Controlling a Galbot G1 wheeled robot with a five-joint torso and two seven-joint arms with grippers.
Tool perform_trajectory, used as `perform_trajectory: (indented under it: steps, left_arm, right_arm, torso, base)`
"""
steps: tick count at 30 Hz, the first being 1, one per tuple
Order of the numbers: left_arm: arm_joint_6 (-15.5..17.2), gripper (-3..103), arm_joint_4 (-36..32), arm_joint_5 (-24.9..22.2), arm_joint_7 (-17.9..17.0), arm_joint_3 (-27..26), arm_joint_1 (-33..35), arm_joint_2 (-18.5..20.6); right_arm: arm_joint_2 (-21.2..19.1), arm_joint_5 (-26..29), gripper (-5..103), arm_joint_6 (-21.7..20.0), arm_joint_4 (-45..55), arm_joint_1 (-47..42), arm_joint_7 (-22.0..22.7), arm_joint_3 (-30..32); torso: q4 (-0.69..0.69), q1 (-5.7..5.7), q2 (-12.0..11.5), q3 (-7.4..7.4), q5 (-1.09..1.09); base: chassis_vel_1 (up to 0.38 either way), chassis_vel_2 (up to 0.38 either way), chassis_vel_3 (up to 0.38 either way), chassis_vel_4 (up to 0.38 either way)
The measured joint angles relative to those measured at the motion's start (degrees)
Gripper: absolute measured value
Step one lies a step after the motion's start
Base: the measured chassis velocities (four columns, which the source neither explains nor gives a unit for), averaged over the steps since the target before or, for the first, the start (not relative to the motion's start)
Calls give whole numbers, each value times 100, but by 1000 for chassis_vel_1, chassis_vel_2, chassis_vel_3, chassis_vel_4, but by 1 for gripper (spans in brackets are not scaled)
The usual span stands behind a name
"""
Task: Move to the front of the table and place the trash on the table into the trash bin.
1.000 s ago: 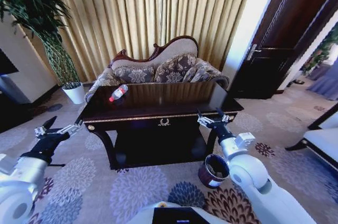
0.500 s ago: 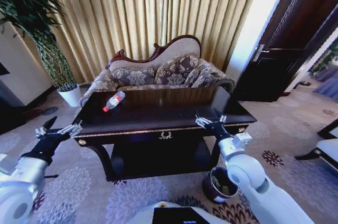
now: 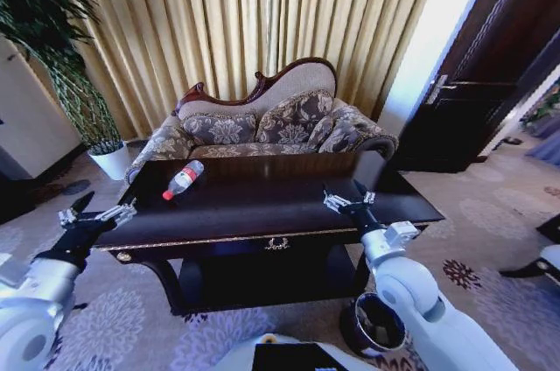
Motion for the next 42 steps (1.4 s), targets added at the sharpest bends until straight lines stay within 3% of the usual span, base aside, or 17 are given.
perform_trajectory:
  steps: [7,9,16,21,23,28,30,31,35,38,42]
  left_arm:
    - [54,100,602,-217,-313,62,-386,686]
    - [155,100,942,-399,-421,171,-616,1064]
    - [293,100,1649,-738,-375,452,-1099,1768]
    - [502,100,2022,-947,-278,847,-1555,2242]
    - [555,100,2281,-968,-293,1353,-1995,2444]
    - [602,100,2522,-962,-389,1912,-2482,2553]
    - [668,100,2748,-939,-492,2466,-2951,2580]
    - [668,100,2748,-939,-492,2466,-2951,2580]
    - [688,100,3120,-740,-505,3289,-3520,2587]
    - [723,100,3197,-714,-505,3550,-3694,2569]
    - [1027,100,3329,-694,-530,3958,-4004,2513]
  right_arm:
    - [44,-36,100,1,-30,-44,5,-25]
    - [57,-44,100,1,-44,-40,7,-68]
    - [43,-58,100,6,-90,-25,9,-93]
    - [16,-64,100,9,-116,-25,10,-91]
    - [13,-67,100,9,-116,-25,10,-82]
    - [4,-68,100,11,-116,-49,11,-28]
    - [-34,-58,100,14,-133,-66,12,47]
    - [-34,-58,100,14,-133,-66,12,47]
    - [-73,-47,100,18,-226,-2,12,46]
    - [-83,-45,100,19,-273,27,12,30]
    - [-119,-44,100,28,-354,82,13,15]
  torso:
    - [0,-2,1,0,0]
    - [-1,2,-1,1,-1]
    - [0,2,-1,1,-2]
    - [1,2,-1,1,1]
    - [-1,2,-1,2,0]
    - [-1,2,-1,2,0]
    - [-1,2,-1,2,0]
    - [-1,2,-1,2,0]
    - [0,2,-1,2,0]
    - [0,2,-1,2,0]
    - [0,2,-1,1,0]
  base:
    - [0,0,0,0]
    - [0,0,0,0]
    - [0,0,0,0]
    - [0,0,0,0]
    - [0,0,0,0]
    - [0,0,0,0]
    - [0,0,0,0]
    - [0,0,0,0]
    - [0,0,0,0]
    - [0,0,0,0]
    - [0,0,0,0]
